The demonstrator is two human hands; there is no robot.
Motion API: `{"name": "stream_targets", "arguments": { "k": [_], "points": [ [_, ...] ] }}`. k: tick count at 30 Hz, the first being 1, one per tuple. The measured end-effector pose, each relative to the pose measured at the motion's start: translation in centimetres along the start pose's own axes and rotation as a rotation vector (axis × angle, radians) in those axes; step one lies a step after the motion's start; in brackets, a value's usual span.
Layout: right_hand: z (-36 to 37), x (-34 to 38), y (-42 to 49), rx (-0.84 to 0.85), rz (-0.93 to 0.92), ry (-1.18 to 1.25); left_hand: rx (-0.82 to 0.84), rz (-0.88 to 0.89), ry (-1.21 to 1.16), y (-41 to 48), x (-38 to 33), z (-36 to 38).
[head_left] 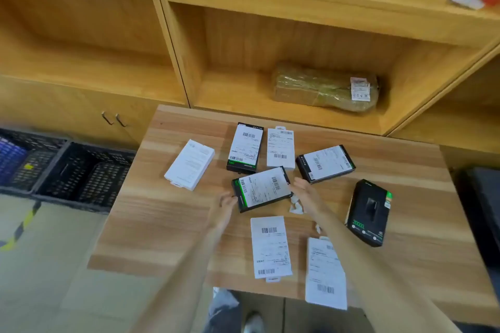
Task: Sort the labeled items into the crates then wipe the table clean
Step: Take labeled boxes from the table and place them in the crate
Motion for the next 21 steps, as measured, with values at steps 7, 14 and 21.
{"name": "stream_targets", "arguments": {
  "k": [7,14,21],
  "points": [
    [2.0,-1.8,5.9,0.005,0.079,-0.053,0.080,-0.047,-0.053,3.6,0.3,2.6],
    [1.8,-1.8,6.0,-0.040,0.097,-0.068,0.032,-0.082,-0.121,5.2,1.5,3.0],
    [-0.3,0.8,4.6,-0.060,0.034,-0.058,-0.052,0.010,-0.119,3.1,0.5,2.4]
  ]
}}
Point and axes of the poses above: each hand's wrist, its own y-axis towards the middle knuckle, its own z-axis out of the palm, x = y × z, the point moved 9 cm from there along y, towards the middle knuckle, and after that the axes turned 14 degrees about -y, right-handed, at the moved point
